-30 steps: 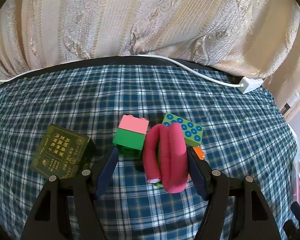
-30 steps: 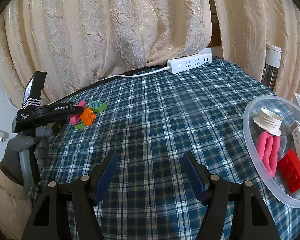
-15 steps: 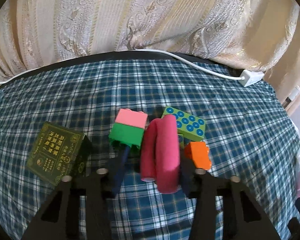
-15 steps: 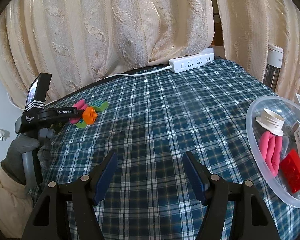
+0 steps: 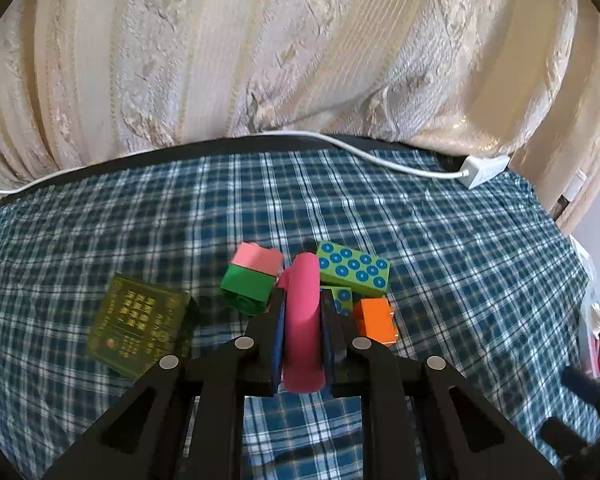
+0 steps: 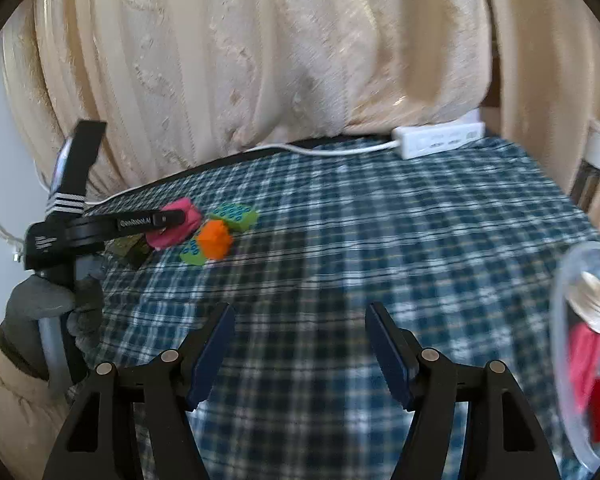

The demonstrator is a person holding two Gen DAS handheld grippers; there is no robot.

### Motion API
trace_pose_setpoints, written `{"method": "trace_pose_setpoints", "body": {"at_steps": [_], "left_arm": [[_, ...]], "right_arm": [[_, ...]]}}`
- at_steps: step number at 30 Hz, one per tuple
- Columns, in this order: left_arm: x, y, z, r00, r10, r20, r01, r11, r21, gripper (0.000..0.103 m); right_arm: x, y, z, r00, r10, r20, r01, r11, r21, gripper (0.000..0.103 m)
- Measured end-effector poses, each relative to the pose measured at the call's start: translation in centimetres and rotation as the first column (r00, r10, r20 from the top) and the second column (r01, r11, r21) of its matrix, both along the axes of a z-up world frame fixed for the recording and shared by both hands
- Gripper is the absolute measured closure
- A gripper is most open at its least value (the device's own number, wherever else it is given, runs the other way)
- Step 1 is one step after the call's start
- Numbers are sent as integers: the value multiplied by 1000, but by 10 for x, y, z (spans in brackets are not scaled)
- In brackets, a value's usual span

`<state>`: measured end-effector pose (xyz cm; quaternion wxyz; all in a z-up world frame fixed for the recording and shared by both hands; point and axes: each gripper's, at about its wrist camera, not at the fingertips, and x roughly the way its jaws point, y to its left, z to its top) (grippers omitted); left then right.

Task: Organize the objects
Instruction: 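Grasp the orange block with the right gripper while the left gripper holds the curler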

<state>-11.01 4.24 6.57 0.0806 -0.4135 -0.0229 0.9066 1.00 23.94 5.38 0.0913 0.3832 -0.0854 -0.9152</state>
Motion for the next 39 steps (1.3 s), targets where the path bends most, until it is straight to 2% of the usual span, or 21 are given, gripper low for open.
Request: {"method": "trace_pose_setpoints", "body": {"at_steps": [3,11,16,24,31,39], "left_arm": [[1,-5,7,1000,8,-8,-8,1000,6,87],[5,-15,26,999,23,-44,-22,999,26,87],[4,-22,31,998,39,-47,-37,998,45,87],[1,-24,28,998,49,-29,-47,997,53,87],[-1,-23,25,999,46,-20,-45,998,51,87],[-1,-24,24,999,44,-16,-43,997,58,87]], "right_arm": [[-17,-13,-5,999,41,28,-41,999,-27,32],[-60,-55,-7,993,114,27,-114,993,-20,32],[-73,-46,-19,989,136,48,-135,990,-26,32],[-82,-42,-20,986,152,71,-148,987,-58,36],[-105,-57,-32,981,164,99,-159,986,-59,51],[-110,-61,-35,982,160,100,-155,986,-56,70]]}}
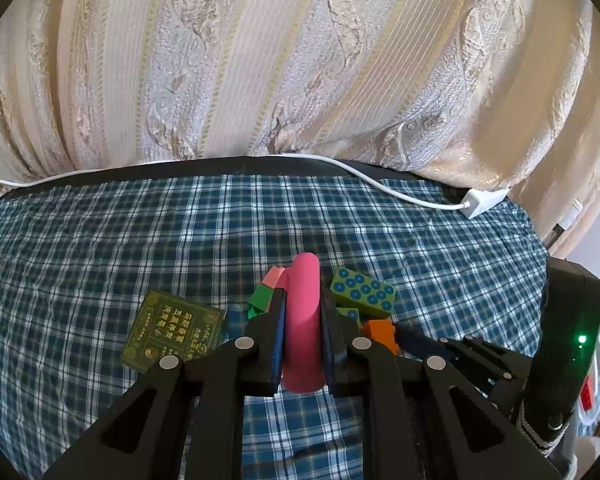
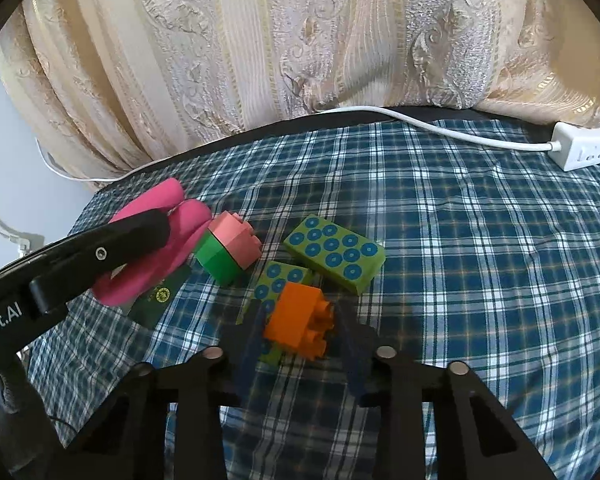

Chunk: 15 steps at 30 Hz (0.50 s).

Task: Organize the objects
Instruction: 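Grasp the orange block with the right gripper while the left gripper holds the curler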

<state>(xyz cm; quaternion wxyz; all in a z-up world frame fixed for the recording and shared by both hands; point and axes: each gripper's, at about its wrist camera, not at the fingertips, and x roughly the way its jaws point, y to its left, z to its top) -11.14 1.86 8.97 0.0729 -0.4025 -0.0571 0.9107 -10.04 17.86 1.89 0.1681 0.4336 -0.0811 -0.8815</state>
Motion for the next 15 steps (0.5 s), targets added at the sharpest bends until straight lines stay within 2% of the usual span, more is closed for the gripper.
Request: {"method": "trace_pose_setpoints", "body": {"at_steps": [4,15], "left_arm": [[1,1,1,1000,-2,-2,2,1000,2,87],[7,7,7,1000,-12,-16,12,1000,7,87]], "right_arm": [[2,2,1,1000,-9,-4,9,1000,0,76],[21,8,7,999,-31,-22,30,999,-19,76]]}}
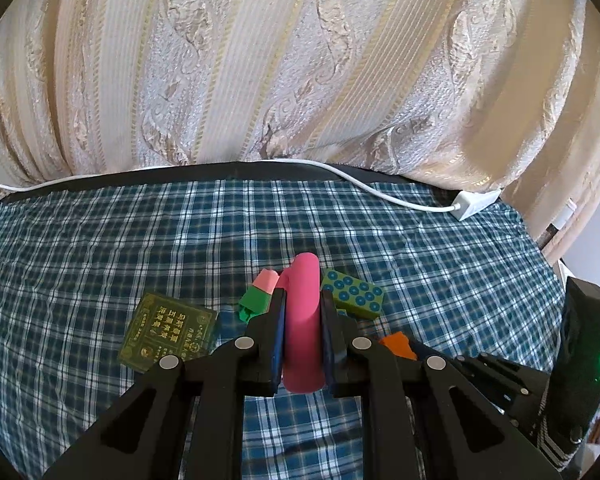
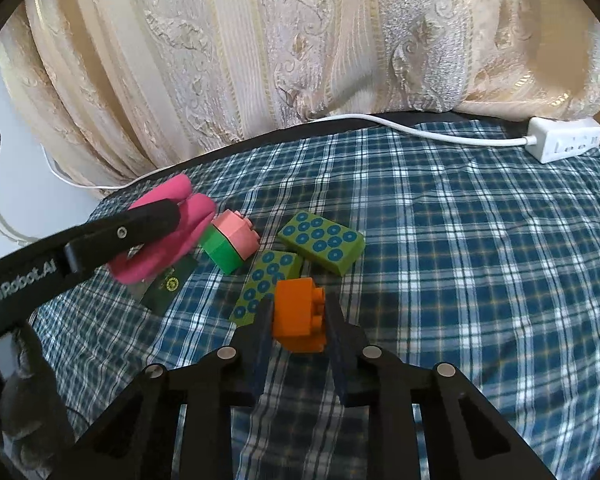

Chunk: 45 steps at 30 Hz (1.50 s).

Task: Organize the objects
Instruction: 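Grasp the orange block with the right gripper while the left gripper holds the curler, then carry the orange block to the clear bowl and release it with the right gripper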

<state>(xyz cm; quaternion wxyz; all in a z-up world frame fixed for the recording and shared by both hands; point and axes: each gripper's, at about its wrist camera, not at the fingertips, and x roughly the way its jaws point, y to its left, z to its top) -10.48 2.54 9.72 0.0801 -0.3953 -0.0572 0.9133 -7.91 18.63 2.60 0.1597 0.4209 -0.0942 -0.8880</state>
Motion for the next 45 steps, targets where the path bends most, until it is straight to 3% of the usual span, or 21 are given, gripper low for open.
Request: {"method": "trace_pose_setpoints", "body": {"at_steps": [10,23,36,45], "left_arm": [[5,16,2,999,-43,-6,43,999,-9,87],[19,50,2,992,-128,-13,127,991,-44,87],[39,90,-4,978,-210,-4,209,975,-81,87],[53,128,-1,962,-273,1,272,959,-78,87]], "right_arm": [[26,11,14,998,-64,-22,63,998,-31,76],[79,84,41,967,-240,-87,236,970,-52,76],[137,192,50,871,-476,-123,474,879,-49,76],[156,253,51,800,-585,-132,581,811,-68,76]]}}
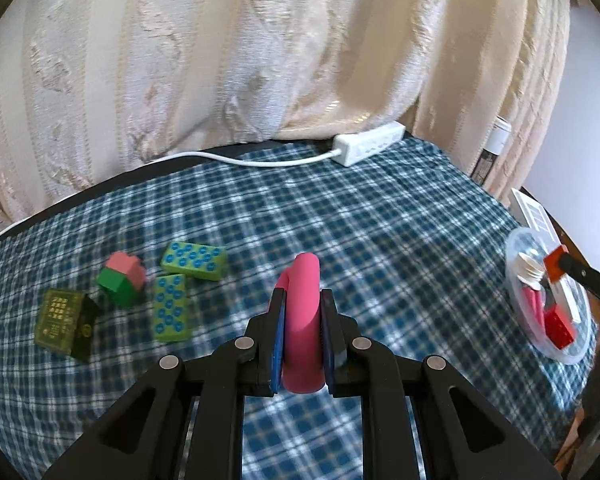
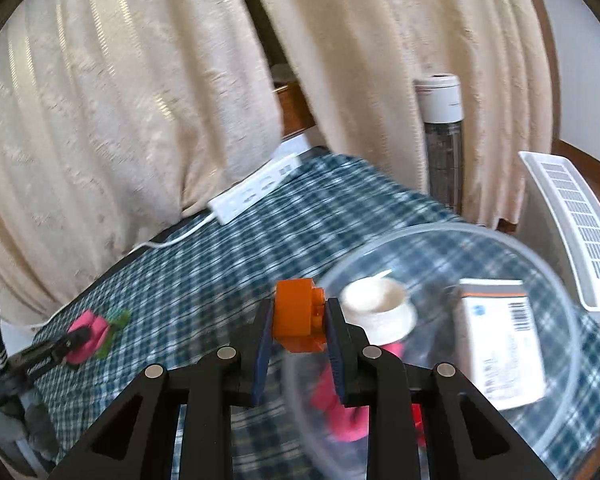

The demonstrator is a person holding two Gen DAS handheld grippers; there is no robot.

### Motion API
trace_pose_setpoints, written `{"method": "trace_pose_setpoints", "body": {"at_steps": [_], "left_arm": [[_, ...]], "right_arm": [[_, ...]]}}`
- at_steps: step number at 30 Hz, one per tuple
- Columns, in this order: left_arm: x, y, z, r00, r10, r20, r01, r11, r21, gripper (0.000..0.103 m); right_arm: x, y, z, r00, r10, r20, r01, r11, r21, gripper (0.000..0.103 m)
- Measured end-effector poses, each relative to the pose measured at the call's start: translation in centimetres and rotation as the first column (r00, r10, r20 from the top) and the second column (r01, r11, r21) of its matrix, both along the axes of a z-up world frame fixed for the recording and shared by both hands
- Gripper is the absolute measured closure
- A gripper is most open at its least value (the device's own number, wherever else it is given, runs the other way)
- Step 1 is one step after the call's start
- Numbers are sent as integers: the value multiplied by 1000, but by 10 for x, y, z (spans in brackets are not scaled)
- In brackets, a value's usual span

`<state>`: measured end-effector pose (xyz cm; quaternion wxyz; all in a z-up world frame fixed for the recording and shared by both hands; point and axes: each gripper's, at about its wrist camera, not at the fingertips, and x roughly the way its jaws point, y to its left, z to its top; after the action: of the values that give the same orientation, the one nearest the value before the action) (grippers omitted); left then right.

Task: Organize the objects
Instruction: 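Carry the orange block to the clear bowl and release it with the right gripper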

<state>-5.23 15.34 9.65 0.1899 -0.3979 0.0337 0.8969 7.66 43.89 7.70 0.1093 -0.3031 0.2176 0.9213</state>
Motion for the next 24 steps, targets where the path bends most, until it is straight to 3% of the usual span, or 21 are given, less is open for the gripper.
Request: {"method": "trace_pose_setpoints", "body": {"at_steps": [11,24], "left_arm": [[12,40,0,998,-60,6,60,998,-20,87],[18,74,-2,993,-115,8,115,992,-40,87]], "right_arm": [[-3,48,-7,998,-63,22,63,998,-22,76],[-12,72,-11,996,-76,38,77,996,-53,76]]}}
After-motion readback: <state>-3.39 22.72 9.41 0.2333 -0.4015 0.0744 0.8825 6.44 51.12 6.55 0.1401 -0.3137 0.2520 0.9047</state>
